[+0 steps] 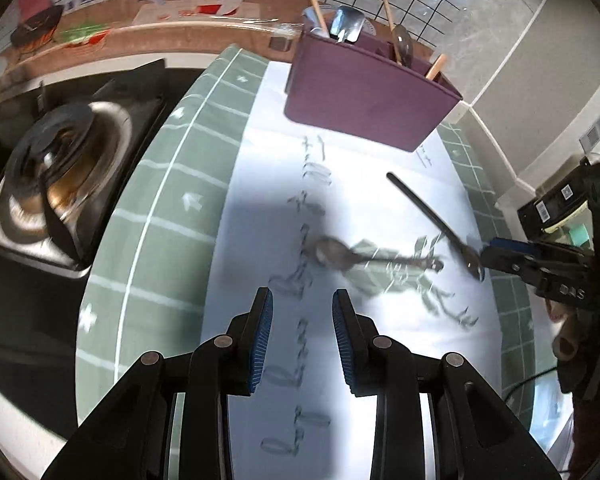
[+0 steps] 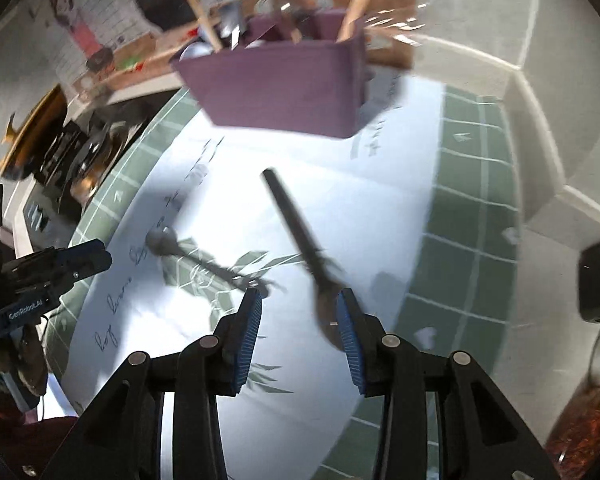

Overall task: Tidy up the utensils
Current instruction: 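Reach the left tool to the silver spoon while the right tool reaches the dark spoon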

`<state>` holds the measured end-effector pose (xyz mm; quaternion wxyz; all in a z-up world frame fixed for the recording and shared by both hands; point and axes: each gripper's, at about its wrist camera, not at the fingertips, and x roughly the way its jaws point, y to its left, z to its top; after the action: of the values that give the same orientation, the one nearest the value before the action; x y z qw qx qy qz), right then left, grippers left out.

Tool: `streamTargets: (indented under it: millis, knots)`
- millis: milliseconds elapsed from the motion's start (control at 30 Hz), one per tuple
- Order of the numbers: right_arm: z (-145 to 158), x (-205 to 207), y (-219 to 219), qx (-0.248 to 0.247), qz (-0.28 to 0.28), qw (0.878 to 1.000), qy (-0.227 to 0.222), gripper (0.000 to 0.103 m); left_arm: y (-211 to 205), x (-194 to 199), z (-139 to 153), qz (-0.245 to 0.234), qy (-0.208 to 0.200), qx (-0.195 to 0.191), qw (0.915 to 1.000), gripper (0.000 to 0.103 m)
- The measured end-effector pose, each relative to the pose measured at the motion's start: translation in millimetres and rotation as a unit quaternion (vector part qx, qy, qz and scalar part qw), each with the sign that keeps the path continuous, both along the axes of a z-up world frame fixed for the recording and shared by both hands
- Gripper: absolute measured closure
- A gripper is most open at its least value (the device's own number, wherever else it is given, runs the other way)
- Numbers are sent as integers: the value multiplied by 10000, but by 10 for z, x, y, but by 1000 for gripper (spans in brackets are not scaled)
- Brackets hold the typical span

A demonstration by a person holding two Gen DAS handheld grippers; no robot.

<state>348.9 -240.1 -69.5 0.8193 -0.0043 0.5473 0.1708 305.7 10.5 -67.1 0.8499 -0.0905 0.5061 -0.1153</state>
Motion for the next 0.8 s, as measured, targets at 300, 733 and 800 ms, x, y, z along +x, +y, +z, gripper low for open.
streamTargets:
  millis: [300, 733, 800]
  knots:
    - [-166, 141, 431, -372, 379, 9981, -297, 96, 190, -363, 168, 251, -238, 306, 9989, 69]
    - [-314, -25, 551, 36, 629, 9979, 147, 94, 265, -437, 200, 375, -258, 300, 9985, 68]
    - [-324, -139, 575, 206, 754, 9966, 268, 94, 221, -401, 191, 329, -244, 278, 9988, 67]
